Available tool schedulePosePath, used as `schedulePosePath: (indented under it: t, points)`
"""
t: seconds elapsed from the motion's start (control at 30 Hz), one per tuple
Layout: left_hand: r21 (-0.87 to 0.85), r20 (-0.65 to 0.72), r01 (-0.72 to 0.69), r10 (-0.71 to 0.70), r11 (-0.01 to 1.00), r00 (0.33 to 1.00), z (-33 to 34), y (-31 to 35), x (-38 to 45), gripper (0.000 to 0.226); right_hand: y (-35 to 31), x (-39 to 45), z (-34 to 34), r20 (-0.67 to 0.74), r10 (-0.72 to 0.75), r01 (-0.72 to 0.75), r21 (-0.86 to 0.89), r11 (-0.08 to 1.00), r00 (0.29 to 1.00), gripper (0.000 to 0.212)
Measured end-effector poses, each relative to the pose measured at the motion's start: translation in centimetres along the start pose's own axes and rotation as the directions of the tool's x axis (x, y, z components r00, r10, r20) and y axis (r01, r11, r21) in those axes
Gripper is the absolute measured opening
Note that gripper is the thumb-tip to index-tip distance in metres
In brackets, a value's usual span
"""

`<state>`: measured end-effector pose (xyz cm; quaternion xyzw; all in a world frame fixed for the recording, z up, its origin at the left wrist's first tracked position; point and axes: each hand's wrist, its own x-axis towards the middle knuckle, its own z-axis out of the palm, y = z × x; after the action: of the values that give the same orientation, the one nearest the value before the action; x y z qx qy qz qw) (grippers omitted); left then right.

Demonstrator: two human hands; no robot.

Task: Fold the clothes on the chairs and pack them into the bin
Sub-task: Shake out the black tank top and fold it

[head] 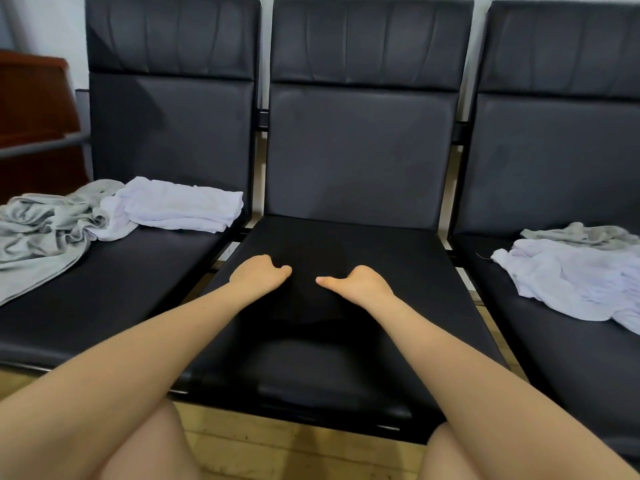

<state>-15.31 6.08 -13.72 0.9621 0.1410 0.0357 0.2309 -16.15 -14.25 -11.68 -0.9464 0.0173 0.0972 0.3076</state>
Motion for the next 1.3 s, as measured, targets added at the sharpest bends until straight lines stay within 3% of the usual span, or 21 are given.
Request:
schedulePosePath:
  t: [0.1,0.2,0.27,0.4,0.5,0.6,0.67,0.73,0.83,0.97,1.13,1.23,1.3]
  points:
    - [0.009,0.008,-0.057,0.057,0.998,0.998,-0.2,-0.6,0.2,0.037,-0.1,0.0,0.5,0.041,-0.039,0.038,0.026,0.999,0.998,0.06]
    - [-0.035,0.019,-0.054,0.055,0.998,0.998,-0.4,-0.8,0.0,0.033,-0.2,0.0,0.1,0.068,-0.093,0.056,0.415,0.908,0.993,0.08]
    - [-0.159,0.05,-0.036,0.044,0.987,0.998,-0.7,-0.5,-0.4,0.037,-0.3,0.1,-0.8,0.044,-0.123,0.067,0.636,0.769,0.991,0.068]
    - [-0.568,0.222,0.105,0.029,0.817,0.975,-0.8,1.4,-1.8,0.043,0.1,0.1,-2.3,-0.02,-0.114,0.082,0.816,0.572,0.993,0.034]
    - [-0.66,0.315,0.21,0.011,0.722,0.949,-0.6,2.9,-2.9,0.062,0.1,-0.3,-3.3,-0.023,-0.105,0.063,0.916,0.396,0.994,0.02]
    - [-0.695,0.418,0.31,0.014,0.649,0.908,-0.8,3.8,-3.4,0.08,-0.2,-0.6,-4.4,0.055,-0.136,-0.019,0.968,0.249,0.989,0.033]
    - [-0.768,0.519,0.395,0.128,0.504,0.845,-0.9,4.0,-3.2,0.082,-0.2,-0.8,-4.8,0.121,-0.187,-0.082,0.976,0.203,0.975,0.044]
    - [-0.848,0.518,0.451,0.257,0.277,0.816,-1.2,4.3,-2.9,0.077,-0.1,-0.9,-4.9,0.176,-0.237,-0.125,0.968,0.216,0.955,0.044]
    - [-0.897,0.427,0.441,0.277,0.012,0.861,-1.9,5.0,-2.8,0.059,0.2,-0.7,-4.8,0.262,-0.224,-0.16,0.907,0.389,0.939,0.043]
    - [-0.931,0.342,0.356,0.15,-0.077,0.928,-2.3,4.5,-2.2,0.029,0.9,-0.1,-3.8,0.305,-0.147,-0.158,0.78,0.605,0.941,0.039]
    - [-0.954,0.282,0.276,-0.033,-0.12,0.959,-2.8,3.0,-1.4,0.031,1.2,-0.5,-1.9,0.466,-0.098,-0.233,0.601,0.764,0.879,0.04]
    - [-0.977,0.195,0.184,-0.1,-0.108,0.976,-3.5,1.7,-1.0,0.027,0.4,-0.8,-0.9,0.469,-0.084,-0.294,0.673,0.678,0.879,0.032]
    - [-0.988,0.124,0.109,-0.143,-0.107,0.982,-4.3,0.4,-0.6,0.023,-0.8,-0.4,-0.4,0.403,-0.046,-0.326,0.797,0.508,0.914,0.031]
